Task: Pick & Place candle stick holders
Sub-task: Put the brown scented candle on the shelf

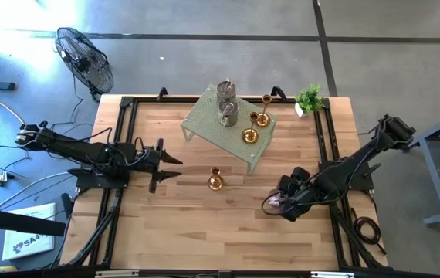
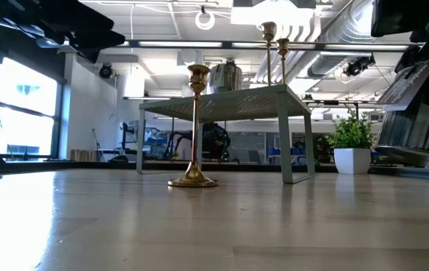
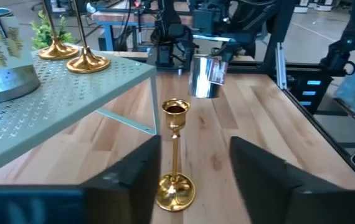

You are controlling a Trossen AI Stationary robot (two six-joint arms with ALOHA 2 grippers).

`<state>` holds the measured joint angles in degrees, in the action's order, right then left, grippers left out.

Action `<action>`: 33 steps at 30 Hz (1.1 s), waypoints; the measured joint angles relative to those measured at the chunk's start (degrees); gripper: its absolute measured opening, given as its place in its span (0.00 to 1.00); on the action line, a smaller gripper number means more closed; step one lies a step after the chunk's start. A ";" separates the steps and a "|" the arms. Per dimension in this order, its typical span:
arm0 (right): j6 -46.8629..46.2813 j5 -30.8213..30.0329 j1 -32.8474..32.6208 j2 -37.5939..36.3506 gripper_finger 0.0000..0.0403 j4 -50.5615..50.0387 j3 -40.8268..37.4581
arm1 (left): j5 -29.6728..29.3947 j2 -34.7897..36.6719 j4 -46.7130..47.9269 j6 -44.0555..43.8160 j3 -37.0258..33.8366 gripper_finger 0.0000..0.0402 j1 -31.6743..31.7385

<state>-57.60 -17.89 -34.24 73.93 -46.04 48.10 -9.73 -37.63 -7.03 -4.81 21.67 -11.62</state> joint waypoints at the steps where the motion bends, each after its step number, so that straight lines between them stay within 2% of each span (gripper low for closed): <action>1: 0.04 -0.02 0.00 0.00 0.86 0.00 0.00 | -0.28 0.02 -0.02 0.01 0.00 0.50 0.00; 8: 0.20 -0.66 0.00 -0.04 0.86 0.00 0.00 | -1.07 0.01 -0.38 0.20 0.00 0.92 0.00; 10: 0.22 -0.68 0.00 -0.04 0.86 0.01 0.00 | -0.53 0.00 -0.25 0.16 0.00 0.97 0.00; 15: 2.08 -1.24 0.08 -0.04 0.86 1.68 0.06 | 0.67 0.02 -0.07 -0.09 0.00 0.86 -0.02; 19: 5.49 -1.80 1.14 -0.07 0.86 2.45 2.53 | 1.48 0.02 -0.07 -1.82 0.00 0.82 -0.02; 24: 13.18 -3.76 3.25 0.04 0.86 2.62 8.29 | 3.84 0.00 0.00 -11.93 0.00 0.81 0.00; 29: 21.55 -2.90 6.89 3.34 0.86 0.69 16.11 | 4.67 -1.58 -0.75 -13.06 0.01 0.81 0.00; 33: 26.48 -0.41 10.13 9.47 0.86 -1.64 23.87 | 5.44 -6.03 -1.05 -12.03 2.88 0.81 0.00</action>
<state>-31.13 -18.30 -24.11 83.40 -47.69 71.97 -4.29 -43.66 -8.08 -16.84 24.56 -11.62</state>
